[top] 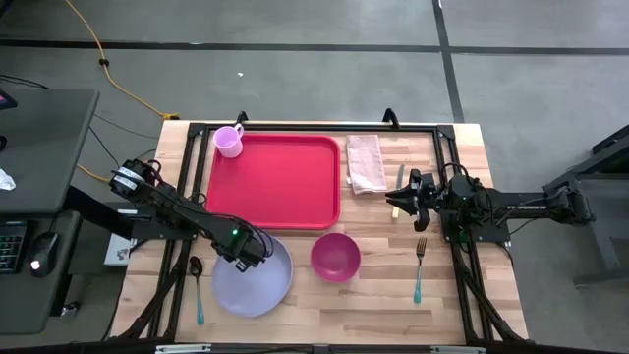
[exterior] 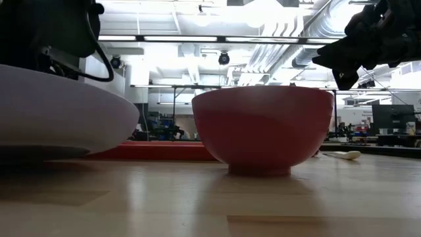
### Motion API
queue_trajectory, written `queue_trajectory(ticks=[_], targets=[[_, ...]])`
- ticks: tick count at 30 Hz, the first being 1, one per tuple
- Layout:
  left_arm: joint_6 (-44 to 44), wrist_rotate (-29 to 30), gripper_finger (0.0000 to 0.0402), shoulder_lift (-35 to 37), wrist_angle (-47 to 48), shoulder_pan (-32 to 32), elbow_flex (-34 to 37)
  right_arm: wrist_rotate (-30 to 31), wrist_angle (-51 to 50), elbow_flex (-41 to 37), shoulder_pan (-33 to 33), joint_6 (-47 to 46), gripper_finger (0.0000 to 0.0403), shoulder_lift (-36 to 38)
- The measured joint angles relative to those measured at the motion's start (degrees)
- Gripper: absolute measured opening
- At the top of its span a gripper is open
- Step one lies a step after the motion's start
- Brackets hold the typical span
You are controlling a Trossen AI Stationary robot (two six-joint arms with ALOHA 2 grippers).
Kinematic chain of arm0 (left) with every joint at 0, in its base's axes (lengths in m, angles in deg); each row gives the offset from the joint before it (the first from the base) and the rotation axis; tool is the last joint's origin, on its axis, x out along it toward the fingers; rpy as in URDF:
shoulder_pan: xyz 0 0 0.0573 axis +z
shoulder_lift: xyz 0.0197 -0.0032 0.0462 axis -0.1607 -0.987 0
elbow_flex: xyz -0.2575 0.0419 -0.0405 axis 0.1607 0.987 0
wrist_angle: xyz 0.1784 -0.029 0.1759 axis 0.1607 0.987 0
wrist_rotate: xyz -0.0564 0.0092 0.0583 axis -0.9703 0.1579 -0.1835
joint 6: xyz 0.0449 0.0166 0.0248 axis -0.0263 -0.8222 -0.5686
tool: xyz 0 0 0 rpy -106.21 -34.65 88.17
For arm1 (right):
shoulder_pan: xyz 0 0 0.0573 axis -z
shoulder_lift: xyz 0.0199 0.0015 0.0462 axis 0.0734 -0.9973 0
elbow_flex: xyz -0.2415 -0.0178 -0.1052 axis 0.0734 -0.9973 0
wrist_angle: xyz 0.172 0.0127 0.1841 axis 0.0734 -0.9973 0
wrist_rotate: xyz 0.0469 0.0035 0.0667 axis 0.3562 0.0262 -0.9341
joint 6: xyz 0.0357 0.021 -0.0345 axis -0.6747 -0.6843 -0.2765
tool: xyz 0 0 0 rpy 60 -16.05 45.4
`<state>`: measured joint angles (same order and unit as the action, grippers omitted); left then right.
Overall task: Set up tray
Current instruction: Put the purple plate on the red serving tray to the bottom right of the pink mug
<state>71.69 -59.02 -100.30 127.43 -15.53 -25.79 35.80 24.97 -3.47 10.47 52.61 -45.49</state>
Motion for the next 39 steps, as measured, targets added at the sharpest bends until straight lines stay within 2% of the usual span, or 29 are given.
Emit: queue_trajectory(ticks=[5, 7, 24, 39], targets=[[-0.28, 0.64, 0.0022, 0.13, 0.53, 0.0, -1.37, 0.02, -0.02, 0.0, -0.01, -0.63, 0.0073, 0.01], [-0.32, 1.09, 0.0011, 0.15, 1.61, -0.02, -2.25, 0.02, -0.02, 0.0, -0.01, -0.63, 0.0073, 0.0], [-0.32, 2.24, 0.0011, 0.9, 2.68, -0.02, -6.47, 0.02, -0.09, 0.0, -0.01, -0.42, 0.0073, 0.01], [2.7, 2.2, 0.0011, 12.6, 9.6, 0.0, -7.09, 0.02, -0.47, 0.0, -0.02, -0.59, 0.0073, 0.0]])
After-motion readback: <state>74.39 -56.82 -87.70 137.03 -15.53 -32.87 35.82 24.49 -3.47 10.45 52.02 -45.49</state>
